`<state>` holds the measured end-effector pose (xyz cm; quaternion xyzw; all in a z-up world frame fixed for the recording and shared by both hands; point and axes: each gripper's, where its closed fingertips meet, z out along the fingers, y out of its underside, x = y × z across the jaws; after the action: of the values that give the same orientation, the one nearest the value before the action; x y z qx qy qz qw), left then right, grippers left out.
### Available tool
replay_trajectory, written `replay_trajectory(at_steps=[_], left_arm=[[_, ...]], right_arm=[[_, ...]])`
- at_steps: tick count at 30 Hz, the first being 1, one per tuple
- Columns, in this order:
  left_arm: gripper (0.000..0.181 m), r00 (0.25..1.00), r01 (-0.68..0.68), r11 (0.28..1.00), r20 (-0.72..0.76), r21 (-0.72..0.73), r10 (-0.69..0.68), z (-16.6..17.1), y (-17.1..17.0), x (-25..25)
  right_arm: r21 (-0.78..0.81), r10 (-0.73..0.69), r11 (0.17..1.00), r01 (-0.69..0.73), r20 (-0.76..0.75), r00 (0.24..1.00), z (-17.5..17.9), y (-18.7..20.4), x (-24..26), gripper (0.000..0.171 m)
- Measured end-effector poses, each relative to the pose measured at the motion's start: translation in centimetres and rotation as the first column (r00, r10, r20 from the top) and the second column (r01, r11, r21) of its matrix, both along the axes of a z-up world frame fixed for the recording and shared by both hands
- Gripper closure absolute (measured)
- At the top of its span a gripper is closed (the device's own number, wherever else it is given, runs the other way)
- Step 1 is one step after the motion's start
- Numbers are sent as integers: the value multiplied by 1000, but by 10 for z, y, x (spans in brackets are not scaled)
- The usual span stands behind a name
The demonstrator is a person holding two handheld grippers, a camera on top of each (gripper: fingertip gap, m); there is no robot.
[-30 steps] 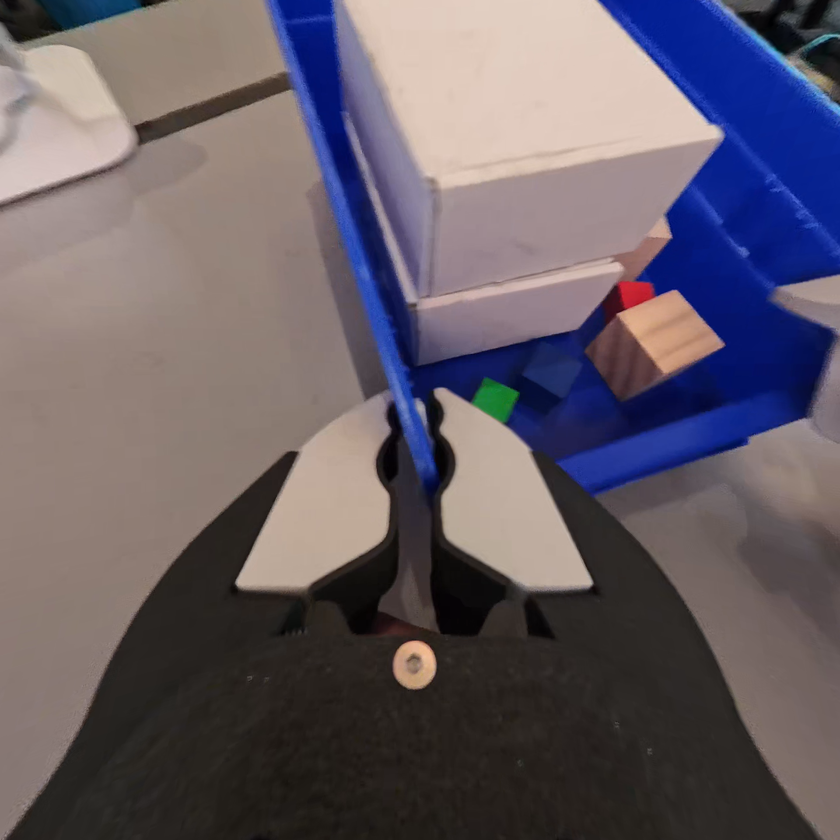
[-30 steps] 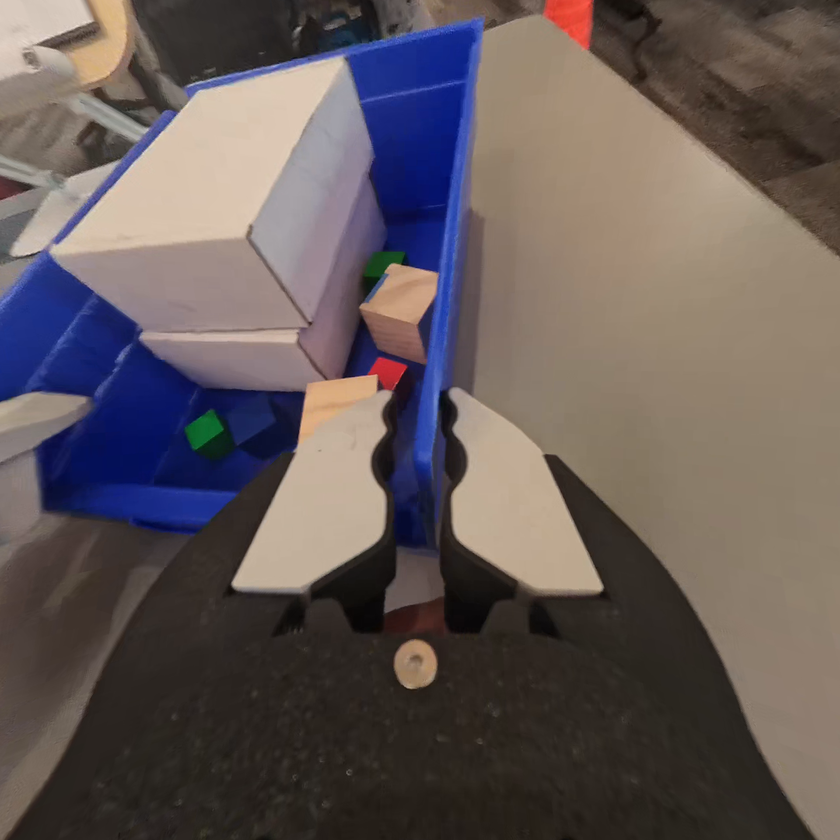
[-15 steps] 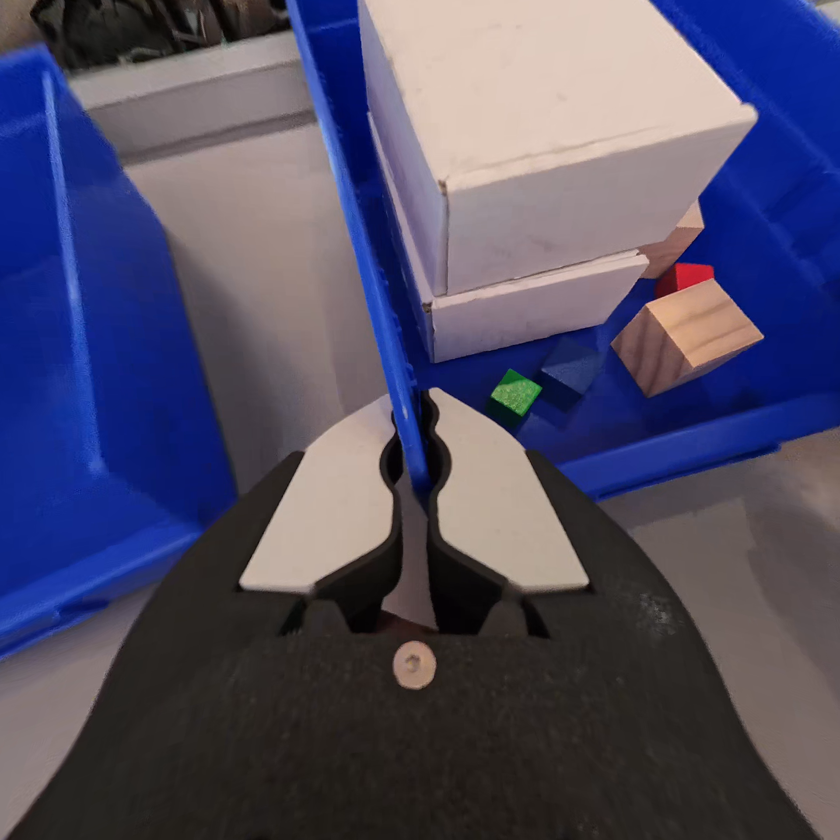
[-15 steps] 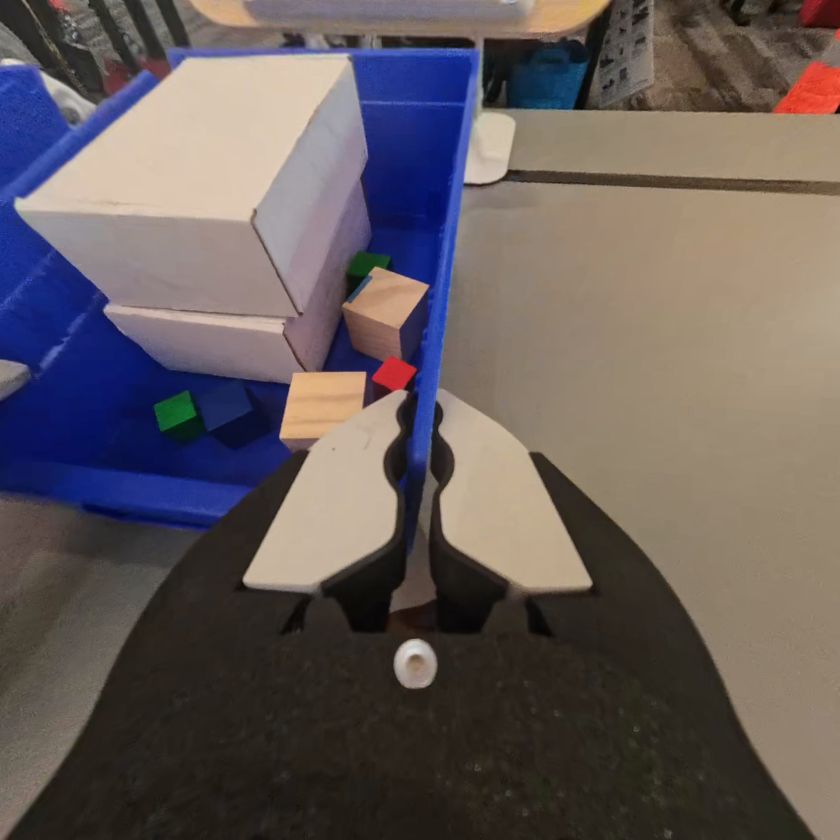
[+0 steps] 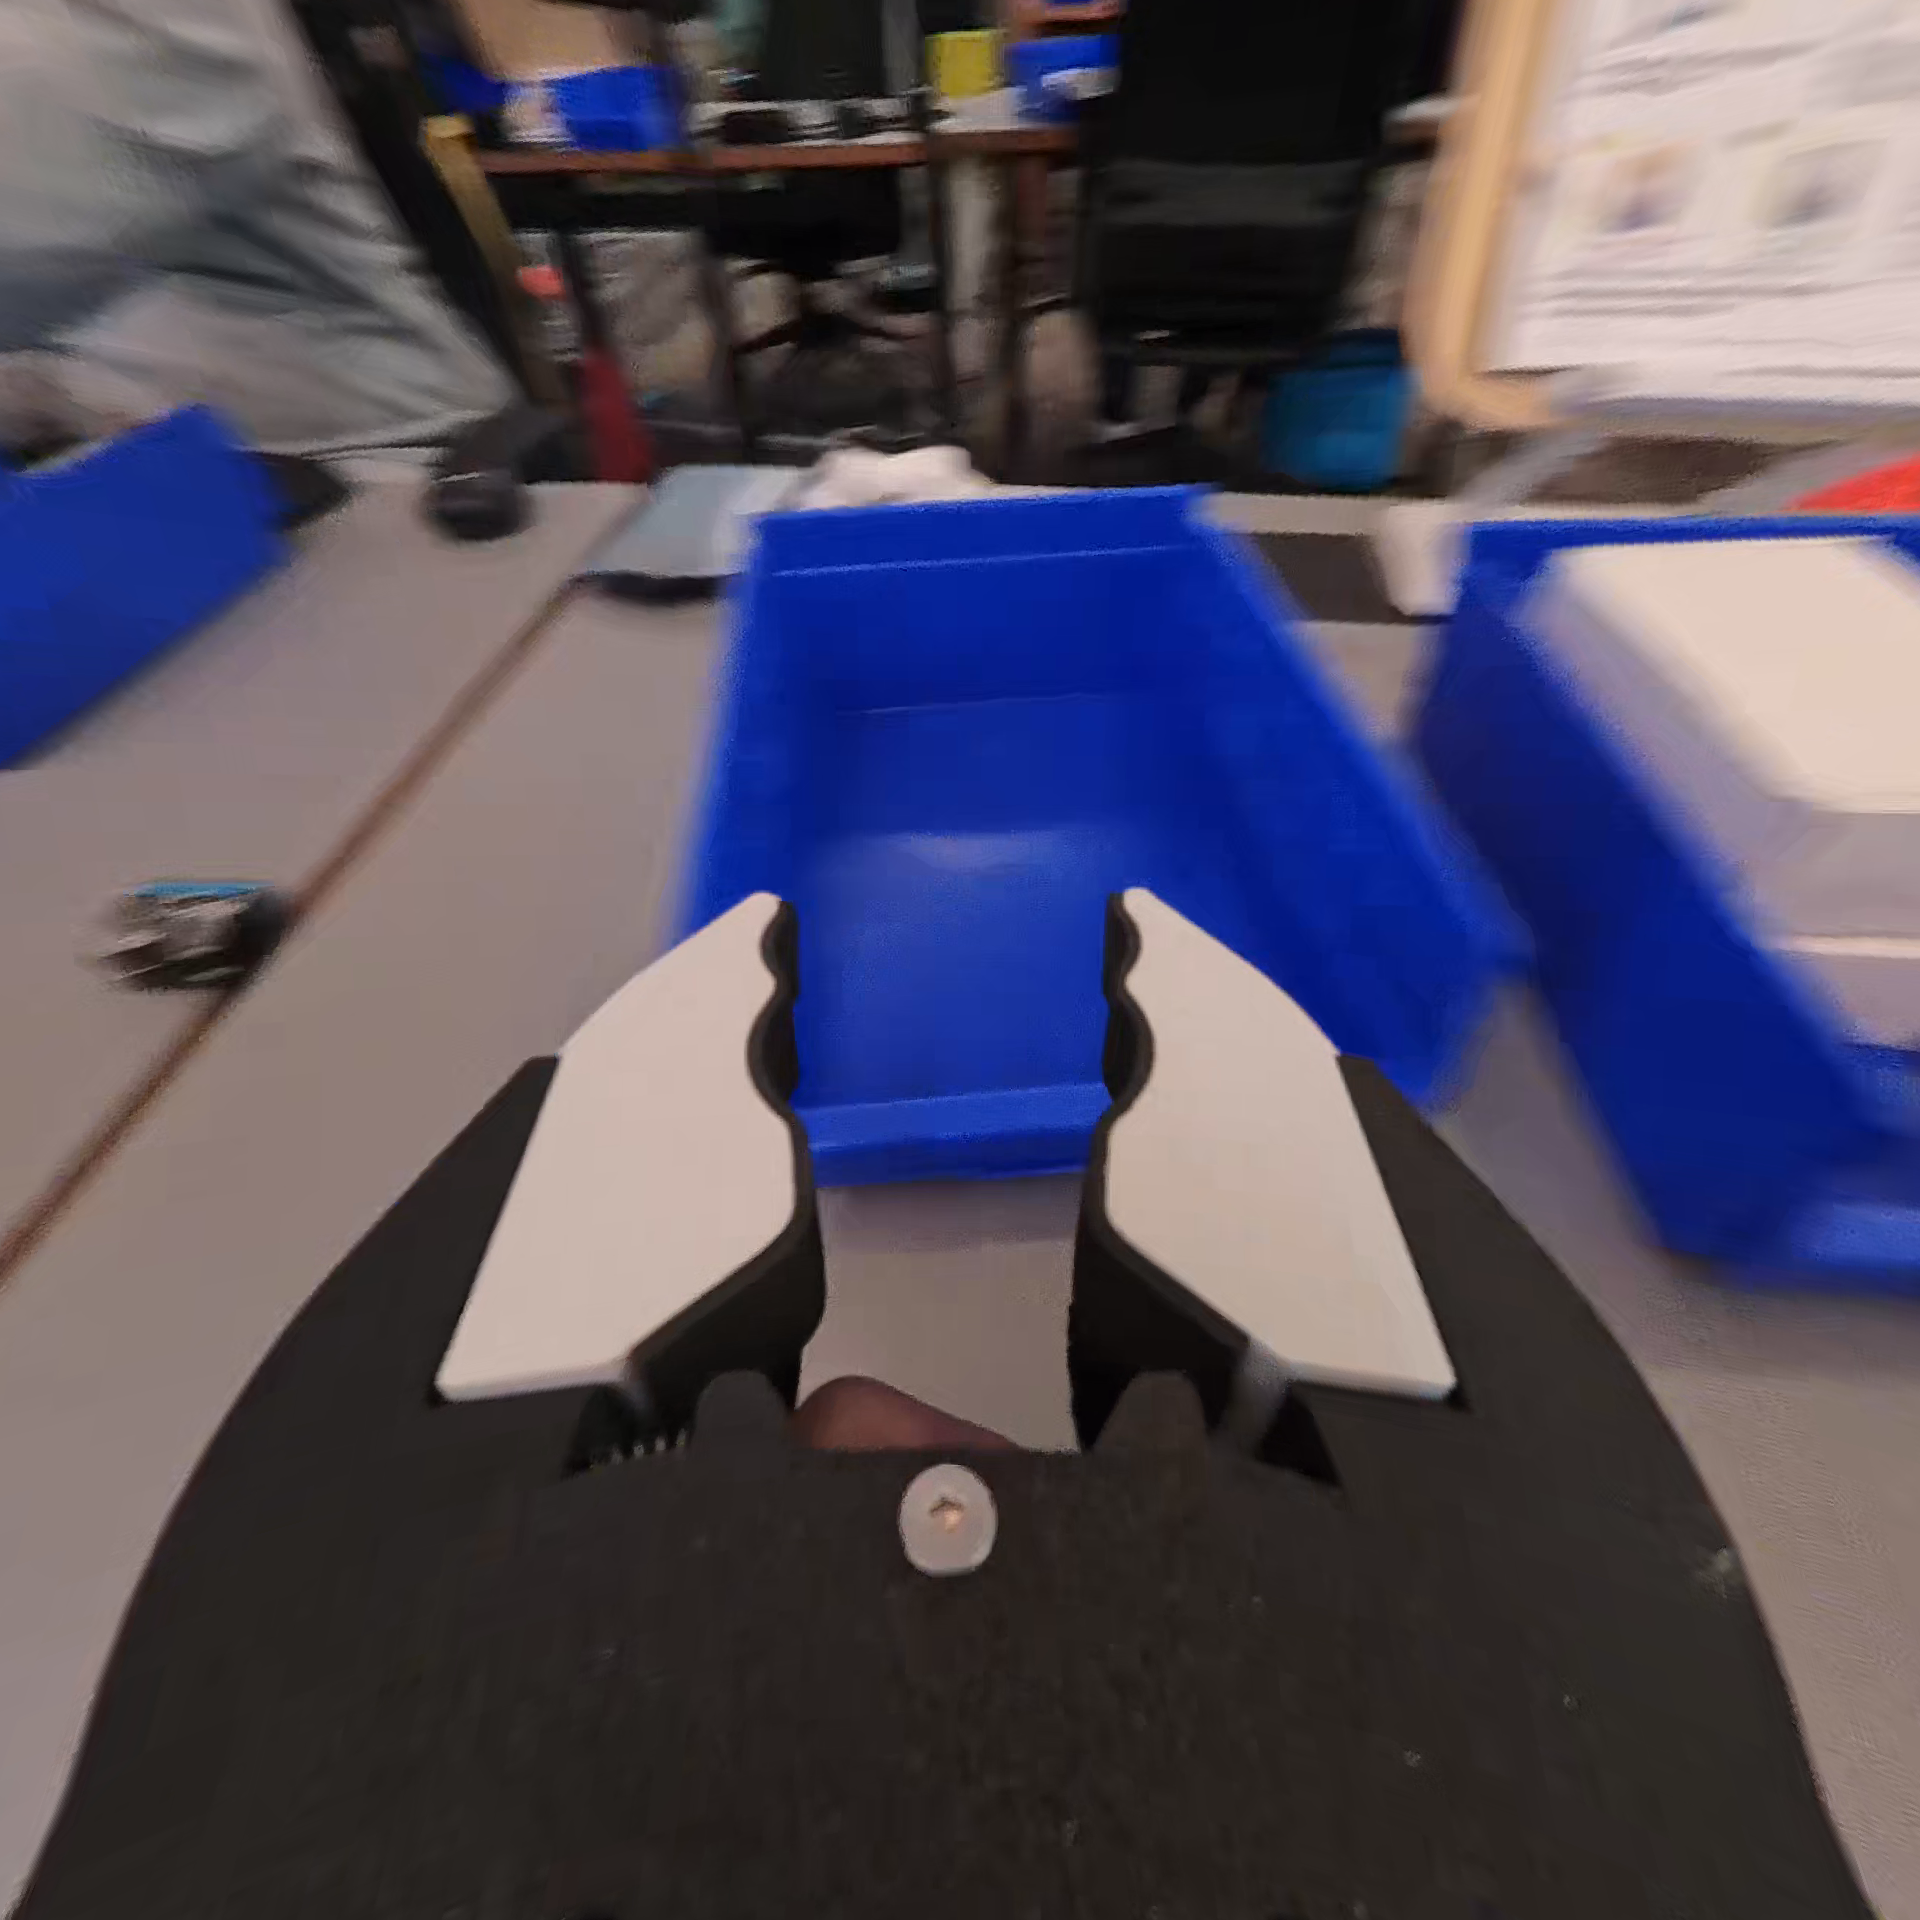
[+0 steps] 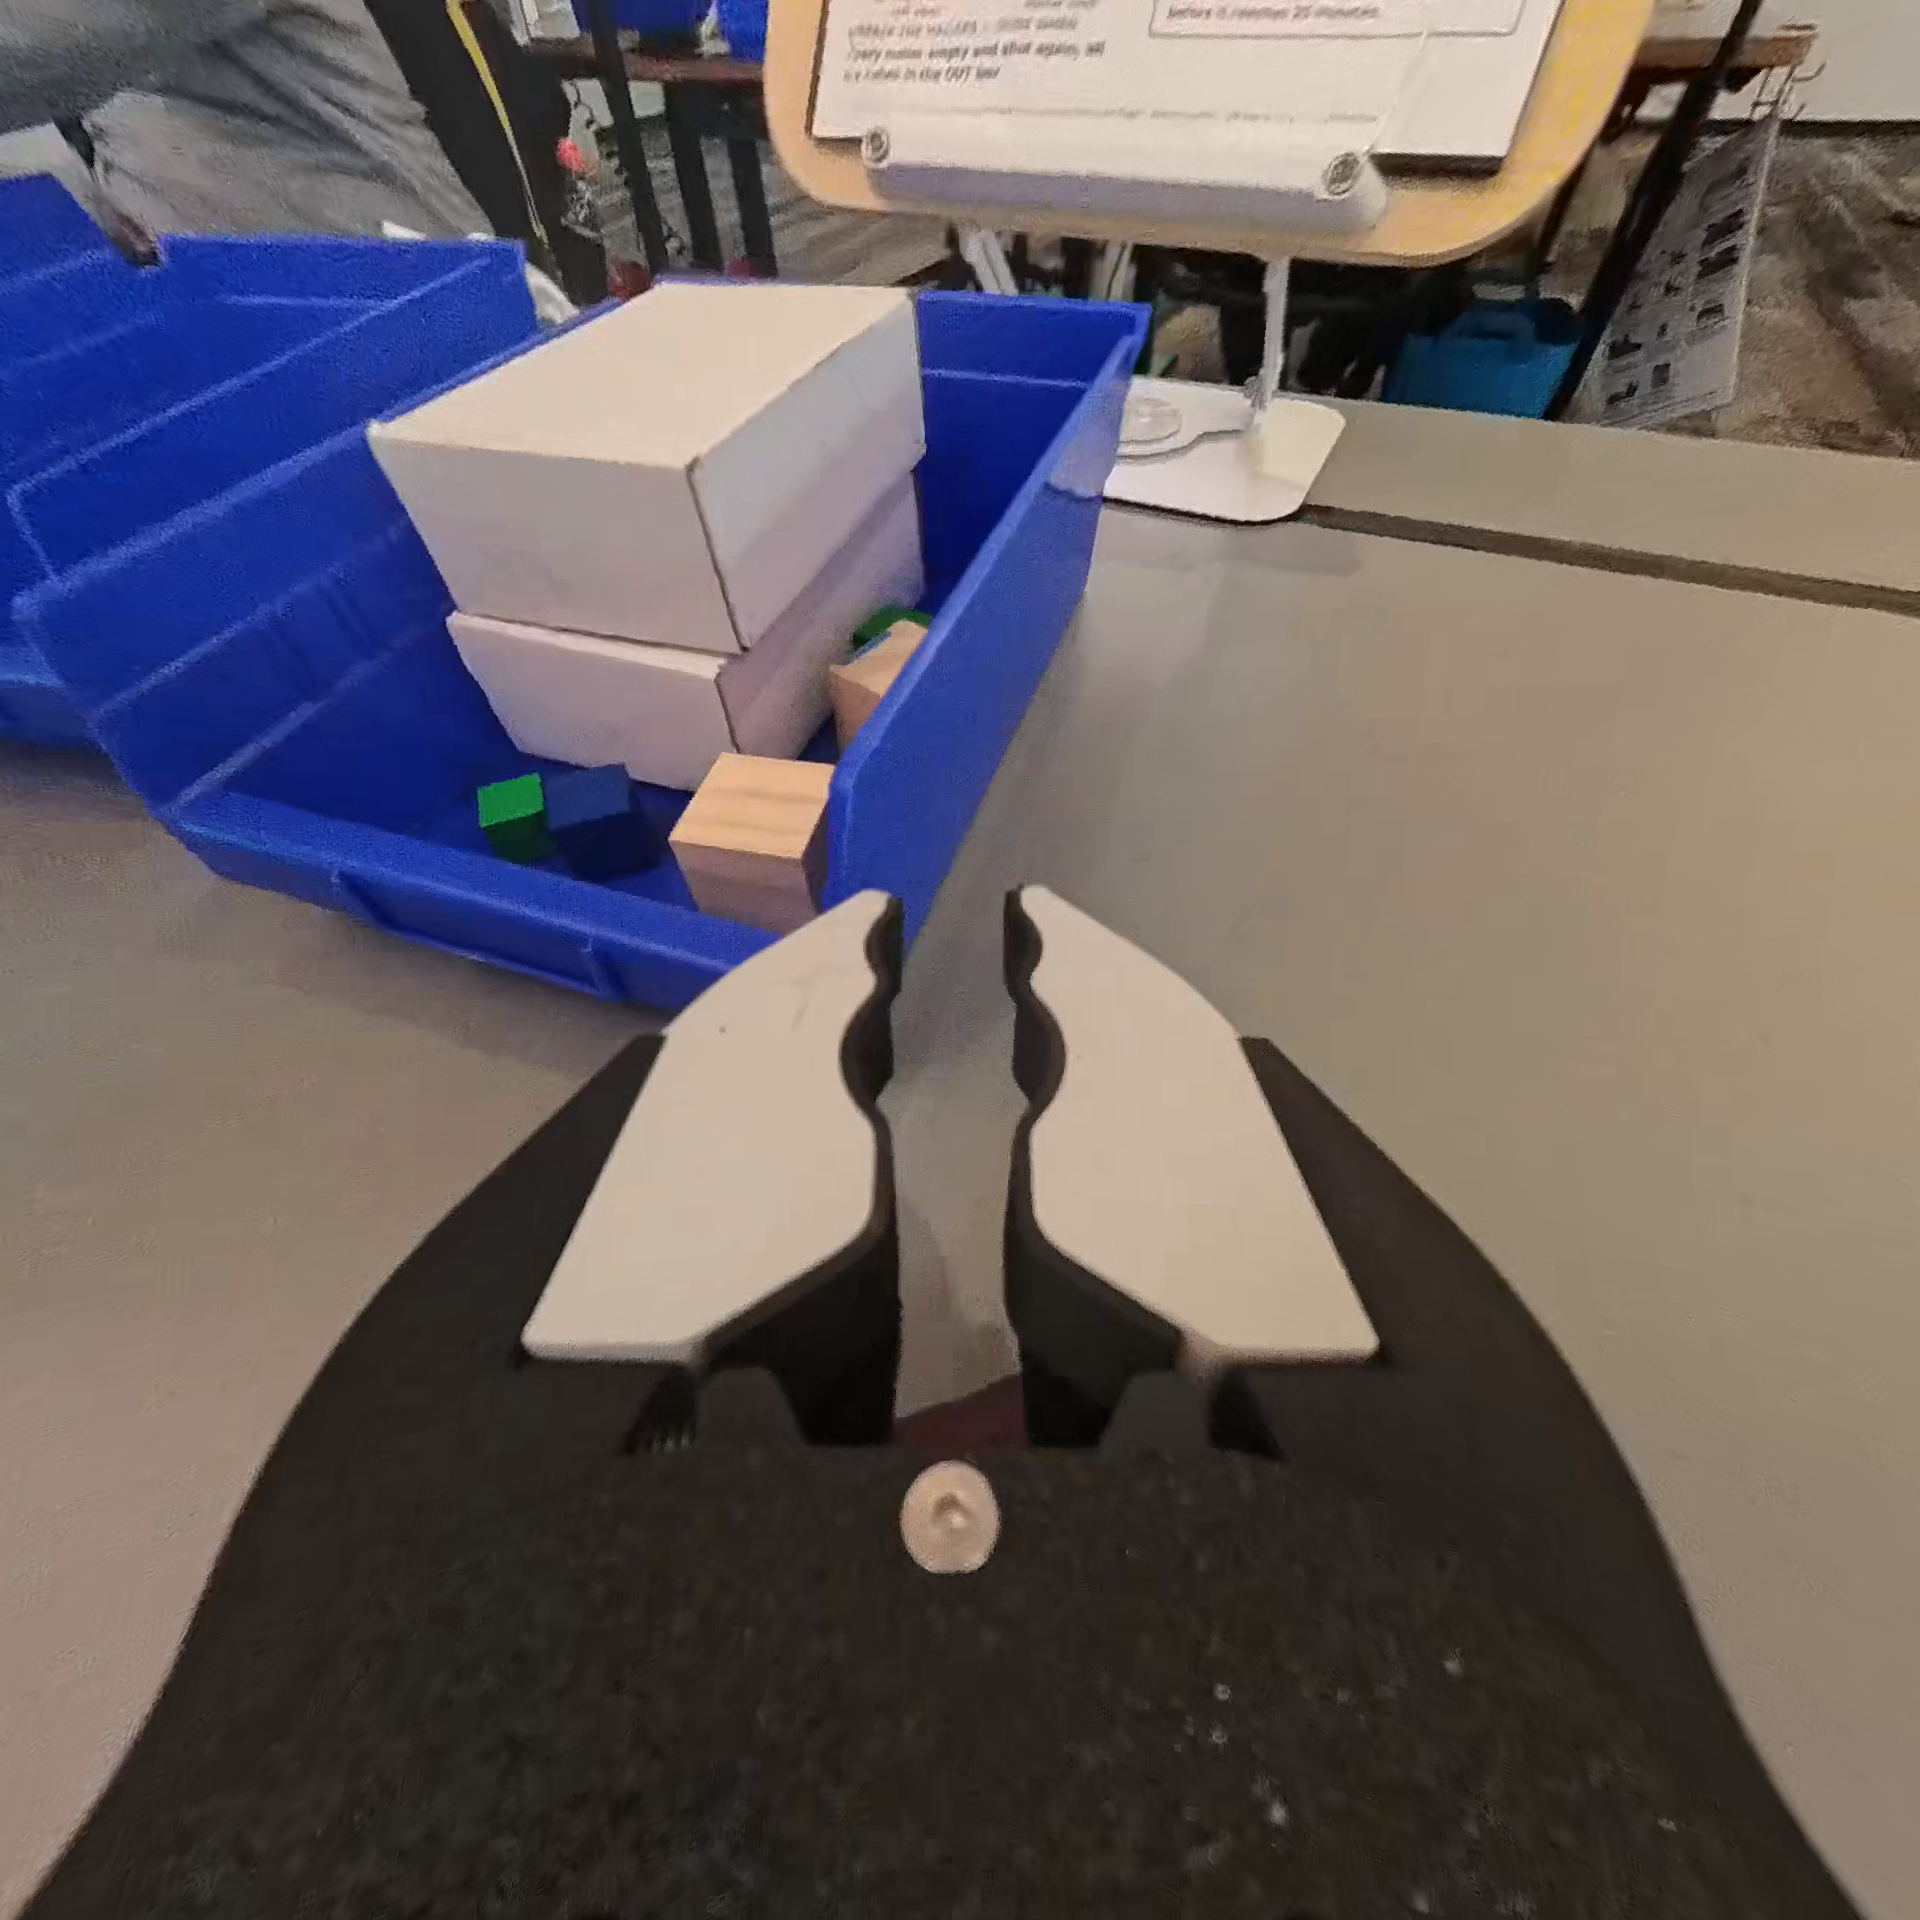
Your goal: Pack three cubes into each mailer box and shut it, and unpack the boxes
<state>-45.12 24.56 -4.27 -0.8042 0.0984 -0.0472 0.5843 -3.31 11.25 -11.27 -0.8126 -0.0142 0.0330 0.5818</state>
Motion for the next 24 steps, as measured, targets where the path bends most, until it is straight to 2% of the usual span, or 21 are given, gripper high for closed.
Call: replay_trajectory(at_steps=[2,4,6,7,9,10,11,12,13,17,19,21,22,24], left_arm=[[126,998,-52,999,-28,-14,52,-16,14,-56],[127,999,-18,998,37,-64,21,-29,20,-80],[132,981,129,983,161,-133,-107,-44,23,-66],[132,975,153,977,187,-148,-124,-51,28,-61],[139,972,203,961,153,-189,-175,-70,40,-48],[144,975,209,952,122,-223,-186,-80,46,-44],[164,977,206,949,97,-238,-188,-87,50,-41],[174,986,163,960,79,-227,-149,-91,55,-44],[176,989,139,968,87,-211,-123,-91,58,-45],[178,997,72,968,26,-241,-68,-92,43,-59],[178,996,79,966,58,-245,-67,-92,23,-65],[178,997,59,968,58,-244,-47,-91,-2,-76],[179,998,39,966,62,-255,-24,-91,-12,-82],[178,993,42,964,113,-262,-13,-91,-28,-86]], right_arm=[[13,5,1000,-5,-34,999,4,-1,-3,153],[34,19,999,-19,8,1000,6,-4,-13,156],[47,35,998,-37,60,998,9,-7,-30,158],[57,55,997,-59,63,997,11,-8,-43,159],[67,131,989,-134,48,990,13,-11,-79,158],[60,180,981,-183,52,982,13,-13,-102,158],[39,238,970,-240,45,970,8,-17,-127,157],[17,288,957,-288,13,958,3,-19,-150,156],[0,341,940,-341,-26,940,-2,-25,-175,156],[-29,431,901,-433,-50,901,-6,-20,-242,157],[-48,438,895,-444,-97,894,-5,-6,-269,154],[-103,436,882,-460,-192,879,-11,6,-298,140],[-135,405,890,-435,-202,892,-16,13,-306,135],[-164,260,944,-287,-168,951,-23,33,-306,130]])
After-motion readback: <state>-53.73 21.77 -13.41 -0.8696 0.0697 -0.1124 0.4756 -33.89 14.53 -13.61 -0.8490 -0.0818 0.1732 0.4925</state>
